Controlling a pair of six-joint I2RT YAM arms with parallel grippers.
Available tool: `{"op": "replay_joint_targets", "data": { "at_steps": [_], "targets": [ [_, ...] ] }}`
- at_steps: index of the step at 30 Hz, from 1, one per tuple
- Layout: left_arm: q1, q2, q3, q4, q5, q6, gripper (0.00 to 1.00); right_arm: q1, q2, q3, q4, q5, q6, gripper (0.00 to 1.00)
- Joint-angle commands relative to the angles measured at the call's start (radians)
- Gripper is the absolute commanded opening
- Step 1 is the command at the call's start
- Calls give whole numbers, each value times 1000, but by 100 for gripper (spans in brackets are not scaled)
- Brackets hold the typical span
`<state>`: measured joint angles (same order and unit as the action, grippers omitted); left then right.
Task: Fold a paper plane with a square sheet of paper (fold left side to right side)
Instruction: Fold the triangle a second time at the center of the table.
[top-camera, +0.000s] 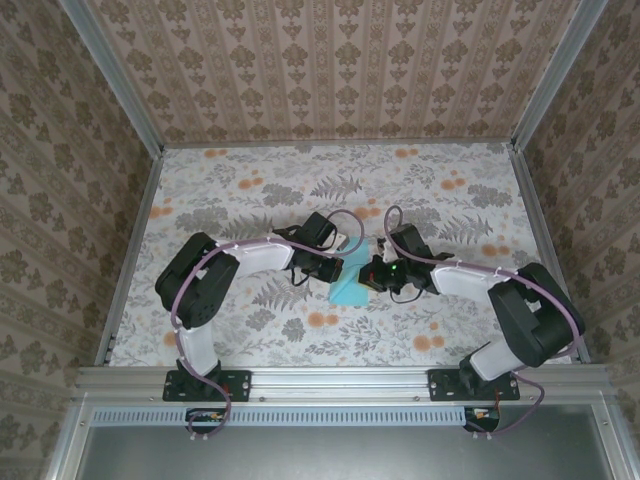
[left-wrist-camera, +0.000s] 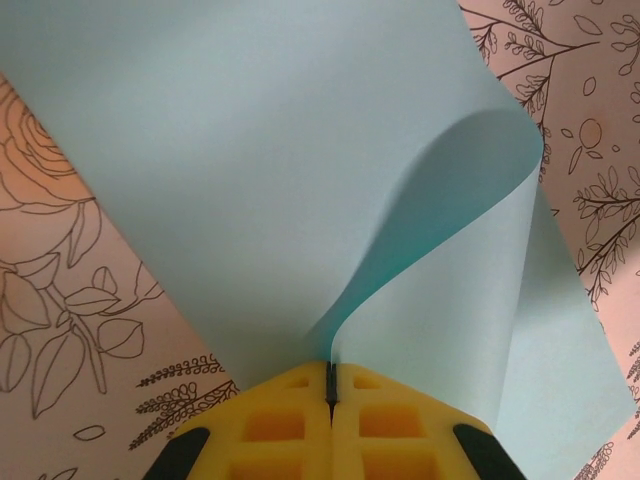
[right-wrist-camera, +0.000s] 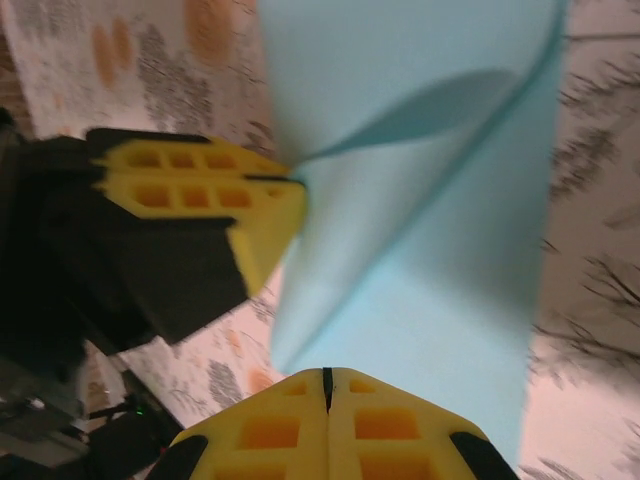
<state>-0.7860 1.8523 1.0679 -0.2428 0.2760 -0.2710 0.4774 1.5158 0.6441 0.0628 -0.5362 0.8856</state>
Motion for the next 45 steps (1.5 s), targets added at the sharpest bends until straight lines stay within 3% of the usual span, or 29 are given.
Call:
{"op": "replay_joint_targets", "data": {
  "at_steps": [1, 18, 32, 41, 45],
  "targets": [
    [-12, 22, -2, -57, -17, 23, 3, -2, 49, 27, 127, -36, 70, 1],
    [-22, 33, 11, -65, -21, 29, 3, 10, 216, 118, 142, -7, 61, 0],
    [-31, 47, 31, -78, -21, 38, 4, 17, 225, 132, -25, 48, -32, 1],
    [-32, 37, 38, -83, -29, 38, 10, 17, 226, 117, -86, 80, -54, 1],
    [-27, 0, 44, -99, -39, 37, 19, 18, 227, 111, -105, 94, -52, 0]
  ]
}}
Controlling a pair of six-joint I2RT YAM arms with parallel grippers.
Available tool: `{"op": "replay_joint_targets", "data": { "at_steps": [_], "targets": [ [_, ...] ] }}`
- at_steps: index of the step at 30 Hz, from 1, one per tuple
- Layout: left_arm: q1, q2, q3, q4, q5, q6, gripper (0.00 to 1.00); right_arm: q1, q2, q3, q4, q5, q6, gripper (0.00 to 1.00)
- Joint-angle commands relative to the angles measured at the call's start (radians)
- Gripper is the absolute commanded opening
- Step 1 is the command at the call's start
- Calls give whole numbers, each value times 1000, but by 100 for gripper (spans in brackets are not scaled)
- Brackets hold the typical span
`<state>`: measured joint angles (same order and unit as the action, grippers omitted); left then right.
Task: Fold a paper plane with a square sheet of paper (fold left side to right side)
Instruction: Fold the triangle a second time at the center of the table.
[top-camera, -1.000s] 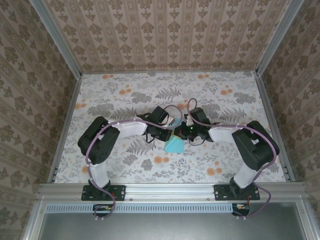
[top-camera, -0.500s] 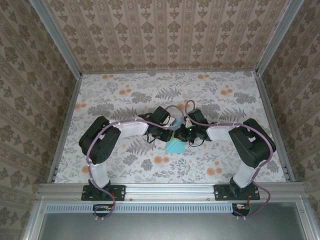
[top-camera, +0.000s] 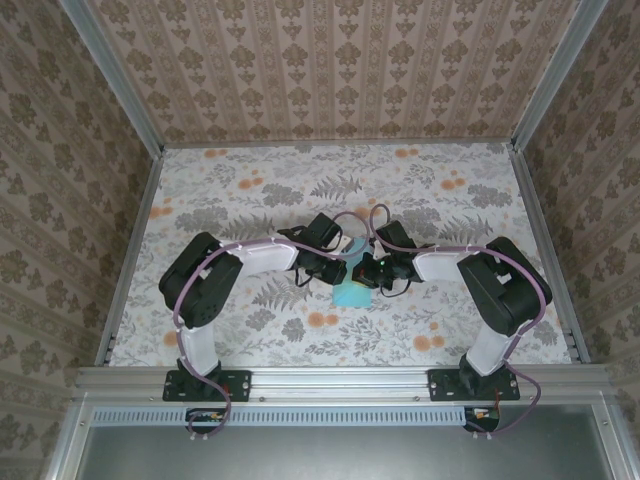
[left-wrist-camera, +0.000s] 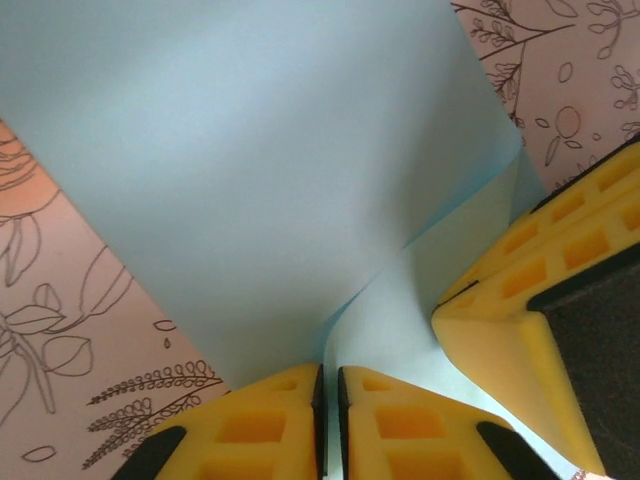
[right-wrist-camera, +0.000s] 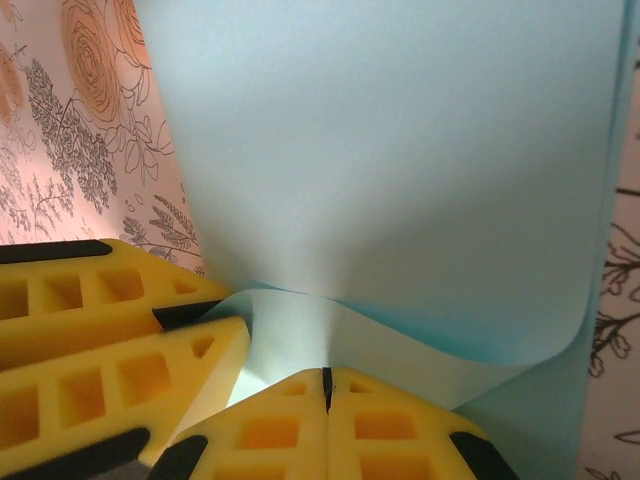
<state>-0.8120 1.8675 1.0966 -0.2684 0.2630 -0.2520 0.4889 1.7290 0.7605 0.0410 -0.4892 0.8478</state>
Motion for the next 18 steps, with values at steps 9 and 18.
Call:
{"op": "replay_joint_targets", "data": {
  "at_steps": [9, 18],
  "targets": [
    [39, -175, -23, -105, 50, -15, 31, 5, 13, -12, -85, 55, -10, 1],
    [30, -179, -140, 21, 372, -116, 29, 6, 13, -15, -78, 53, -13, 0]
  ]
}}
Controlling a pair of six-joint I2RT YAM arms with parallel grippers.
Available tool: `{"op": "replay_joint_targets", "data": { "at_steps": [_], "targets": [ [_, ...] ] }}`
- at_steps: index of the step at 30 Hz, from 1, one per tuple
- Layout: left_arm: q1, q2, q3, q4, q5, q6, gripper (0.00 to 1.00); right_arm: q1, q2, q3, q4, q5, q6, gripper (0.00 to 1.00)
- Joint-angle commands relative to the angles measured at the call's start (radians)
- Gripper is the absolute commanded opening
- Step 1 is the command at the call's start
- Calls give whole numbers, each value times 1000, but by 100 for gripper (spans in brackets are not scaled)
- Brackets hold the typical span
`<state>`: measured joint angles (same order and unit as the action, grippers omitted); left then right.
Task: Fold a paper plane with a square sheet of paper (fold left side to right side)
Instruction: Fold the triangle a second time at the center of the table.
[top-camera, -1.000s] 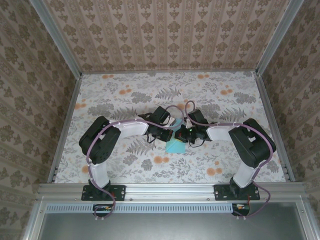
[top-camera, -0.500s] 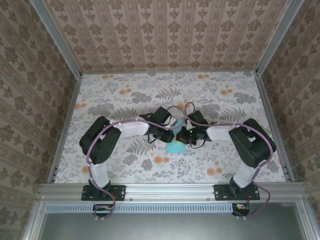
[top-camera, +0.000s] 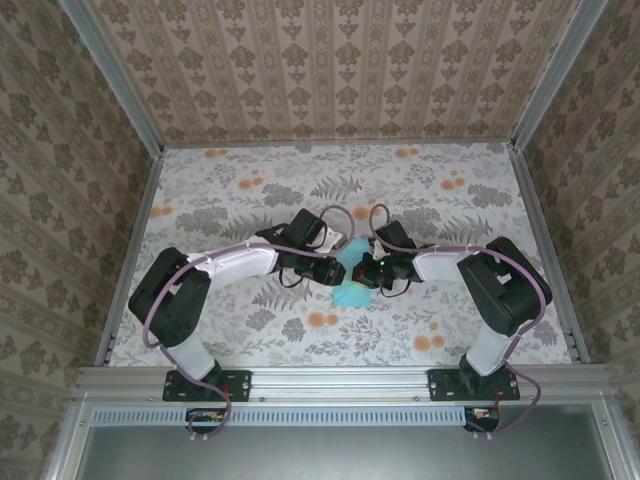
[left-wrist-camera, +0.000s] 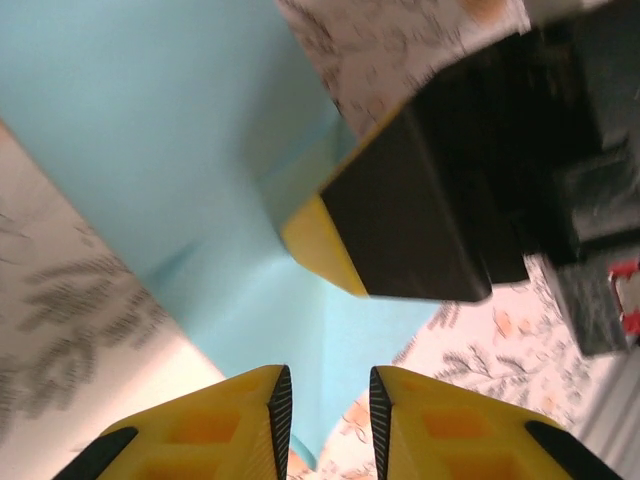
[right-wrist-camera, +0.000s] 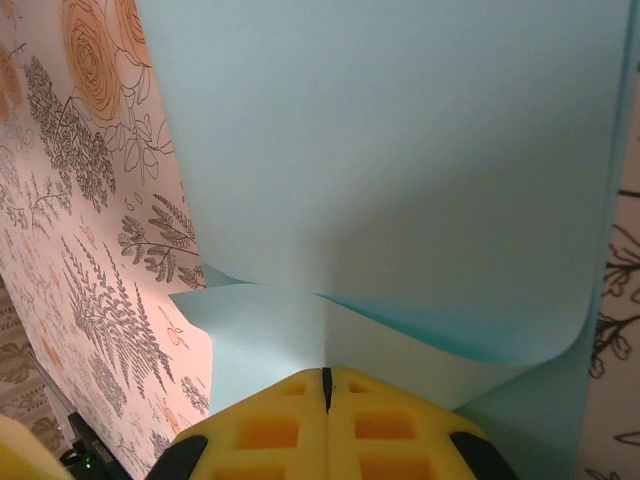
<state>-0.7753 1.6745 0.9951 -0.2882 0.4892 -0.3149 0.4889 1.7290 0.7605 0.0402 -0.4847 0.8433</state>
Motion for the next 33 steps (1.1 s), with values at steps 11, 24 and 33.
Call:
{"op": "replay_joint_targets", "data": {
  "at_steps": [11, 24, 33],
  "targets": [
    [-27, 91, -54, 91, 213, -76, 29, 5, 15, -11, -92, 46, -14, 0],
    [-42, 132, -42, 27, 161, -39, 29, 5, 15, -7, -112, 53, -22, 0],
    [-42, 121, -51, 8, 70, -39, 29, 5, 12, -6, -128, 60, -30, 1]
  ]
}}
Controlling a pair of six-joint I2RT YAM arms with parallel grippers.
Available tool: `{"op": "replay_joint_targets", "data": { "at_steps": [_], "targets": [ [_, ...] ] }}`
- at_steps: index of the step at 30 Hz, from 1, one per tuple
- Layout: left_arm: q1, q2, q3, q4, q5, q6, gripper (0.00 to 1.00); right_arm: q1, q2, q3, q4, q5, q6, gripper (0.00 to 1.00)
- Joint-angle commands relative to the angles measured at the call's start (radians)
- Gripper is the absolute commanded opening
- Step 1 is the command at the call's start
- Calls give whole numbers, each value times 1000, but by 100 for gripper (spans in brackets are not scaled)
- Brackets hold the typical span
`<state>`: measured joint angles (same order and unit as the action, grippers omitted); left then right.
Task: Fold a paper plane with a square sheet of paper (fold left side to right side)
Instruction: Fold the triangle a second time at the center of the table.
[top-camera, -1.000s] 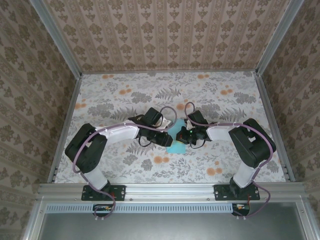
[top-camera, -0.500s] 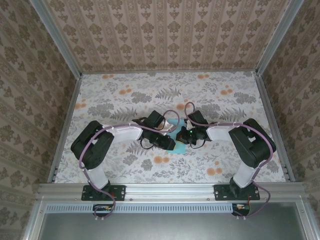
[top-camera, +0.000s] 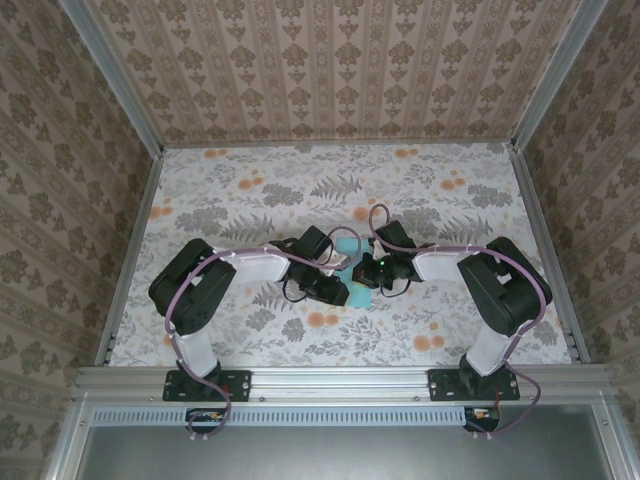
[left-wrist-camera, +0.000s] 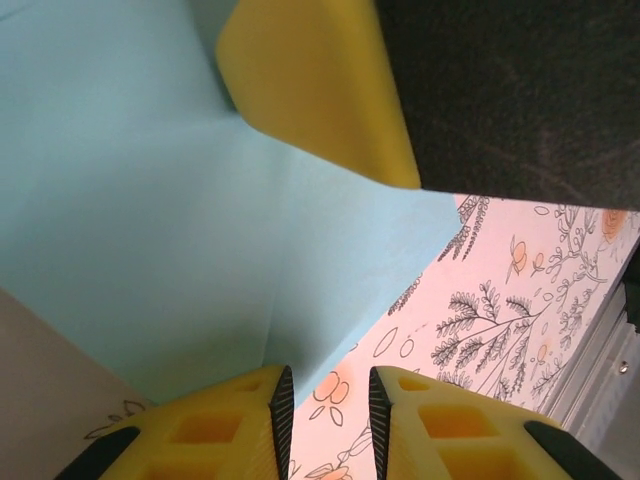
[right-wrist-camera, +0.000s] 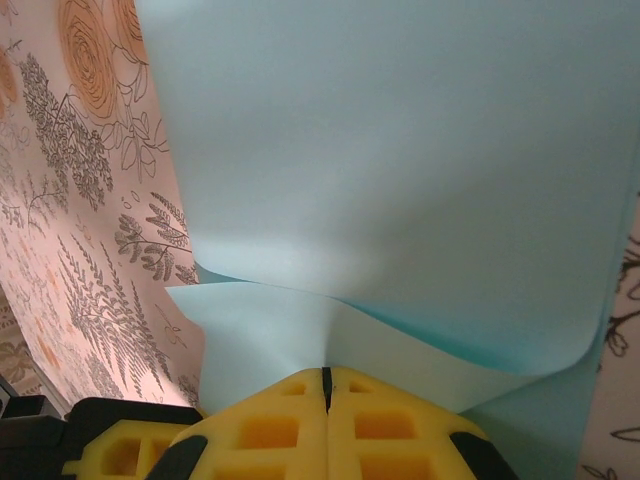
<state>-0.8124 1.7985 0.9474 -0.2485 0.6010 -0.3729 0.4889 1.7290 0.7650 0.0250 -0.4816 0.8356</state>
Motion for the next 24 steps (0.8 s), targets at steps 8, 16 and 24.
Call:
{"op": "replay_joint_targets", "data": {
  "at_steps": [8, 16, 24],
  "targets": [
    [-3, -23, -44, -13, -43, 2, 28, 2, 15, -11, -123, 61, -27, 1],
    [17, -71, -143, 51, -16, -47, 26, -9, 20, -15, -133, 63, -36, 0],
    [39, -141, -212, 58, -12, -65, 26, -10, 21, -13, -132, 61, -37, 0]
  ]
}}
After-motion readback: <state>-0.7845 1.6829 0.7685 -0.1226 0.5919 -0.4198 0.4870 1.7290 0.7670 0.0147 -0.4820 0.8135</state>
